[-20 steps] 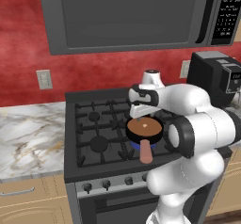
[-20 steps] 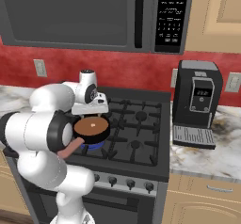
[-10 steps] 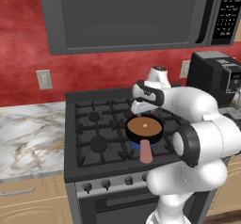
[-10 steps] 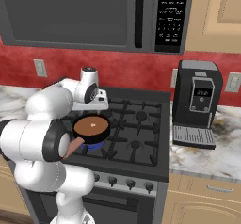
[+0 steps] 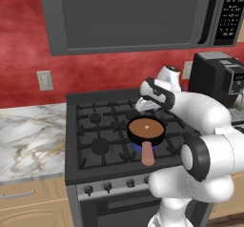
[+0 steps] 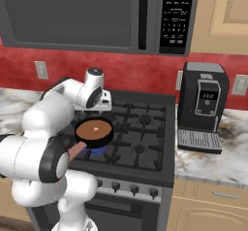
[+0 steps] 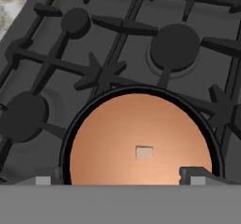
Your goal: Pick up the sugar cube(s) and place them in the saucepan with hot chocolate.
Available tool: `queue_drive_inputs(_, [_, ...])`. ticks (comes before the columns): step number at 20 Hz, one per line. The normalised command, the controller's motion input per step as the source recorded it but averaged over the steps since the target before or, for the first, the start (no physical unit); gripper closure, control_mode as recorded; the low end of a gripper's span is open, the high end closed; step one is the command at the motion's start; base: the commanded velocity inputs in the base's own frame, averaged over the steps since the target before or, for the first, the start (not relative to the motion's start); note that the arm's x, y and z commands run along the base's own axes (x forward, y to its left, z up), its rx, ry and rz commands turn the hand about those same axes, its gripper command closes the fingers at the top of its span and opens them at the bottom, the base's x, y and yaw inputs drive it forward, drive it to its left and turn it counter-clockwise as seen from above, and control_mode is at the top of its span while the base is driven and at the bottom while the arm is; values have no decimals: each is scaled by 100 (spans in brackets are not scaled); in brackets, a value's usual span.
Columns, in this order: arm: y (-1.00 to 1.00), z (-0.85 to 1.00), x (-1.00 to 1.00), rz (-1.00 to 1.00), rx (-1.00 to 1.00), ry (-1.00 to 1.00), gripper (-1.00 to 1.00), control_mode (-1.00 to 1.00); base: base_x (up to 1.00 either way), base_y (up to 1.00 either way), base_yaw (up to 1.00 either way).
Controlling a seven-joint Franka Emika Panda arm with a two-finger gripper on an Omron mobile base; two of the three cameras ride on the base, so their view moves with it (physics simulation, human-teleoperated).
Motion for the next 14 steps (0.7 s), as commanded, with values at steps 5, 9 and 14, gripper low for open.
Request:
queue_drive_inputs(5, [0,15,-31,0,10,-16,-100,-100,0,0,0])
queue_drive_inputs(9, [-7,15,-44,0,12,-19,-100,-100,0,0,0])
queue_drive_inputs(14, [0,39,-55,-1,3,-9,-100,-100,0,0,0])
